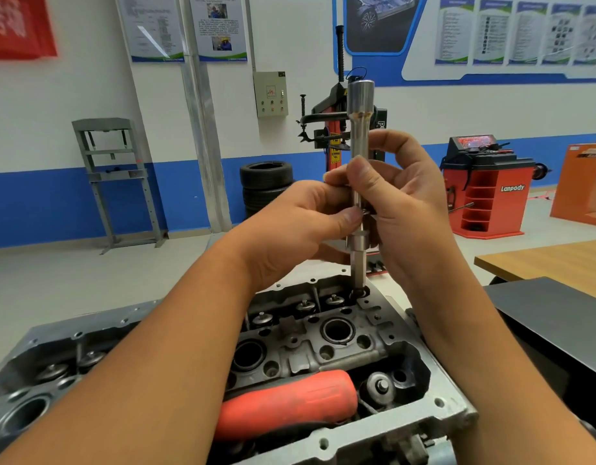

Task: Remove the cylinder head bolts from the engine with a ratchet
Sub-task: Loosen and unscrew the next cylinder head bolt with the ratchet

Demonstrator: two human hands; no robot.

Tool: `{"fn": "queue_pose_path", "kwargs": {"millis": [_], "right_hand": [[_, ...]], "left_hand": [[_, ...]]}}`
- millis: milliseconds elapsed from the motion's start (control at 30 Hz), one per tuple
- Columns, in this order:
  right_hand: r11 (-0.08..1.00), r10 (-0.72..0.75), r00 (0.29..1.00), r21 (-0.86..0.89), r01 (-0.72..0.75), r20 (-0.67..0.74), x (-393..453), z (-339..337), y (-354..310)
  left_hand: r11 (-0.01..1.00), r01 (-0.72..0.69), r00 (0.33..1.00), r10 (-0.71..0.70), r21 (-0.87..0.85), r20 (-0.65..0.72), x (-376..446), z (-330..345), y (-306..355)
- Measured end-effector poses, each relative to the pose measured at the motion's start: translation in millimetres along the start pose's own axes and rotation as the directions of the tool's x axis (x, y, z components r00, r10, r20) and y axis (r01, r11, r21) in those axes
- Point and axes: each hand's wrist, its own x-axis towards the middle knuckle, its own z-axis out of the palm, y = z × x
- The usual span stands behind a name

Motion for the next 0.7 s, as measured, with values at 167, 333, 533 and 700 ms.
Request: {"fn": "queue_pose_path", "kwargs": {"millis": [167, 333, 533, 700], "right_hand": [[0.995, 0.068, 0.997, 0.073, -0.071, 0.036, -0.9, -0.5, -0.7], [0.999, 0.049, 0.998, -0.009, -0.048, 0.037, -0.4, -0.3, -1.5], [0.994, 0.107, 0.991, 0.012, -0.108, 0.08, -0.7, -2.5, 0.7], [0.997, 0.076, 0.995, -0.007, -0.076, 0.064, -1.3, -0.8, -1.7]], "left_hand": [[0.989, -0.068, 0.992, 0.081, 0.134, -0.095, 2.7, 1.0, -1.2], [0.991, -0.082, 0.991, 0.092, 0.108, -0.092, 2.9, -1.8, -2.5], [0.995, -0.092, 0.992, 0.089, -0.031, -0.091, 2.9, -0.5, -3.1], [0.991, -0.135, 0.985, 0.135, 0.004, -0.11, 3.1, 0.5, -2.3]]}}
